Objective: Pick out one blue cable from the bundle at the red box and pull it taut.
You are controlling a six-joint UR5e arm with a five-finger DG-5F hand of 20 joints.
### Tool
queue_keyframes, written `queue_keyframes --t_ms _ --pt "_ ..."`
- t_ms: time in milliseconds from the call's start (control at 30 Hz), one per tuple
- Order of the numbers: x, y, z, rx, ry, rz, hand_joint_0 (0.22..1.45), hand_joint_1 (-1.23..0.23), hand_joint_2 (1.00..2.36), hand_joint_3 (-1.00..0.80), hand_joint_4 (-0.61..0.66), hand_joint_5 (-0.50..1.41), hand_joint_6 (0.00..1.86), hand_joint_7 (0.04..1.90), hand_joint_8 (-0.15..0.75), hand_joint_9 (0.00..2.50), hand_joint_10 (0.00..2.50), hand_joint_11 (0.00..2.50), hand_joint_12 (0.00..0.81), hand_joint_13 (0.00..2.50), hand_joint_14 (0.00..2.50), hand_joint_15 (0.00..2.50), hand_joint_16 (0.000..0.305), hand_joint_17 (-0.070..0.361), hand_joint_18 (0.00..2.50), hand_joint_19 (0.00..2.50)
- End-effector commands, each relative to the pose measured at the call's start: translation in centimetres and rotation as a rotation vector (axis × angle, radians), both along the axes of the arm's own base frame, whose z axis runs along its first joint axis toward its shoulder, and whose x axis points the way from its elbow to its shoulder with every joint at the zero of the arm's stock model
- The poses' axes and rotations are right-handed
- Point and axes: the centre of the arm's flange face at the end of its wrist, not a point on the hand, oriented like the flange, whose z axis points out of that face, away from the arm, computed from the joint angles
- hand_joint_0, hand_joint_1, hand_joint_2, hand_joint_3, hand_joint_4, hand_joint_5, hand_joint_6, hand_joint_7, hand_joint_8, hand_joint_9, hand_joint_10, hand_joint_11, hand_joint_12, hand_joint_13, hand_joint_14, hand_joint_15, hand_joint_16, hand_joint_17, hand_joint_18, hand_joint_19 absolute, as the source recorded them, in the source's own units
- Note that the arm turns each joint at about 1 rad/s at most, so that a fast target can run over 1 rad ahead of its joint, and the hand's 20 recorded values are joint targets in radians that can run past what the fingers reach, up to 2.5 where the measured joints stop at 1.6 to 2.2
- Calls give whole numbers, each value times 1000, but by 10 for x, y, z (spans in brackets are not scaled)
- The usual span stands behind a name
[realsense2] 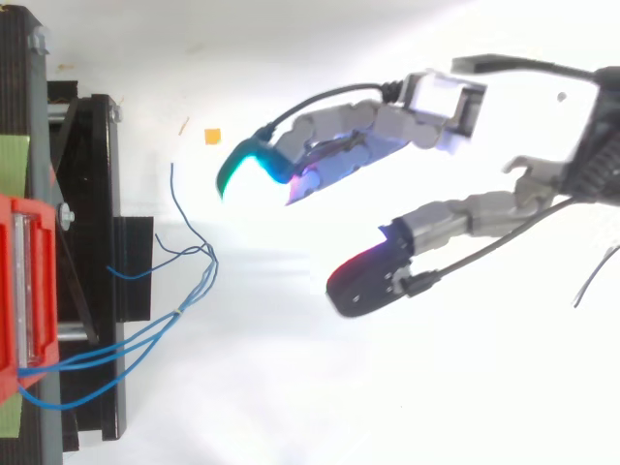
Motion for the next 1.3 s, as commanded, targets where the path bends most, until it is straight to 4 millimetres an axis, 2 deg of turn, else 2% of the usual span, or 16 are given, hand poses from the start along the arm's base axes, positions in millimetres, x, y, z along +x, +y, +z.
queue_keyframes --t_ms 0,100,267,300,367,400,700,733,867,933,1067,1167,1267 --pt "11 7 -28 -4 -12 10 584 -600 1005 -422 274 -146 502 719 247 709 0 0 367 617 9 218 47 106 424 497" --pt "16 9 -46 21 -25 8 584 -600 1006 -420 275 -143 502 721 250 718 0 0 369 628 9 224 47 107 436 504" --pt "26 16 -56 40 -86 16 585 -600 1006 -420 277 -143 502 729 251 725 1 0 371 641 9 232 48 108 457 510" --pt "29 19 -64 39 -93 21 584 -601 1006 -418 277 -142 502 728 252 727 0 0 371 645 10 236 48 108 458 512" --pt "31 19 -64 40 -108 19 585 -601 1006 -420 277 -142 502 727 255 734 1 0 369 649 9 241 48 108 463 518" --pt "33 20 -70 41 -116 18 585 -602 1007 -418 278 -142 502 730 256 736 0 0 369 653 10 242 48 108 465 519" --pt "39 24 -64 51 -182 14 585 -601 1007 -417 282 -140 502 731 258 746 0 16 377 668 10 254 48 108 482 534" --pt "40 26 -74 53 -172 16 586 -601 1006 -420 282 -140 502 732 255 746 0 16 374 666 10 258 48 108 482 524" --pt "43 25 -83 56 -167 21 599 -610 1006 -417 297 -131 502 780 258 758 0 22 375 677 11 274 49 109 507 553" --pt "48 24 -84 59 -173 24 610 -609 1007 -409 303 -118 503 847 258 781 3 41 376 689 11 285 48 109 516 568" --pt "61 22 -88 77 -185 28 613 -610 1007 -408 304 -116 503 855 263 784 1 62 378 698 12 300 49 109 526 578" --pt "74 22 -106 91 -184 35 612 -614 1007 -410 304 -119 503 853 265 786 0 68 379 706 12 304 49 110 532 585" --pt "83 24 -111 112 -191 54 608 -620 1007 -412 300 -120 503 868 265 783 0 73 379 713 12 310 49 110 537 594"
